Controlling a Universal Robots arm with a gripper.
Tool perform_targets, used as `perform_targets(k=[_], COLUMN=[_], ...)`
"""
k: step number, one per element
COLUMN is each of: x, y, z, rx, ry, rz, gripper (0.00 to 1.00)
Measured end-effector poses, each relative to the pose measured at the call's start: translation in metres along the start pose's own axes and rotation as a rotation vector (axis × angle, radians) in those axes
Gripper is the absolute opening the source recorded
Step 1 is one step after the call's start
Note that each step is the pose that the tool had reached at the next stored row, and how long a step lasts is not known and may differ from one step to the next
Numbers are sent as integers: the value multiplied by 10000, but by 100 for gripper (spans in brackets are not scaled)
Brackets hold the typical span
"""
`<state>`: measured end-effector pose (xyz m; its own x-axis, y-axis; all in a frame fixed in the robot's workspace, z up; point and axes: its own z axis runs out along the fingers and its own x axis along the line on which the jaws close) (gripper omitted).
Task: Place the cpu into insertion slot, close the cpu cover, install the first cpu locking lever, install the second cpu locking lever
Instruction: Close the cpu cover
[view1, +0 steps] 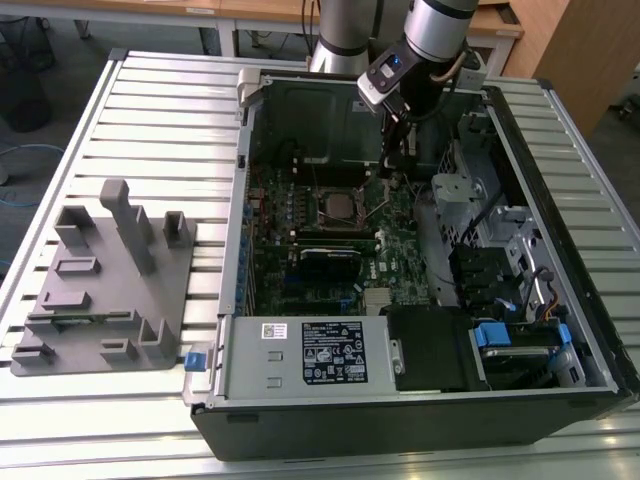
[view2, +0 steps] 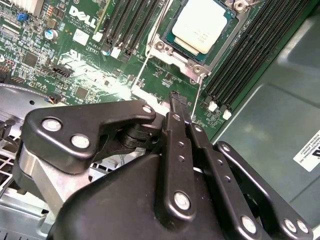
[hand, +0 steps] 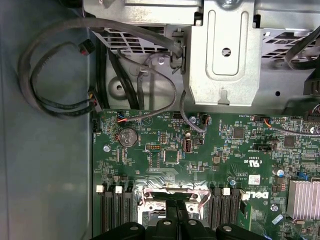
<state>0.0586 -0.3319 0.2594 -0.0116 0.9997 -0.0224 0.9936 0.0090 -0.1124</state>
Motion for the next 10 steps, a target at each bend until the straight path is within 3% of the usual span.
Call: perform_targets(k=[10], x=[0], y=[0], z=[0], rx=[60], ry=[1], rz=[-1], gripper=[11])
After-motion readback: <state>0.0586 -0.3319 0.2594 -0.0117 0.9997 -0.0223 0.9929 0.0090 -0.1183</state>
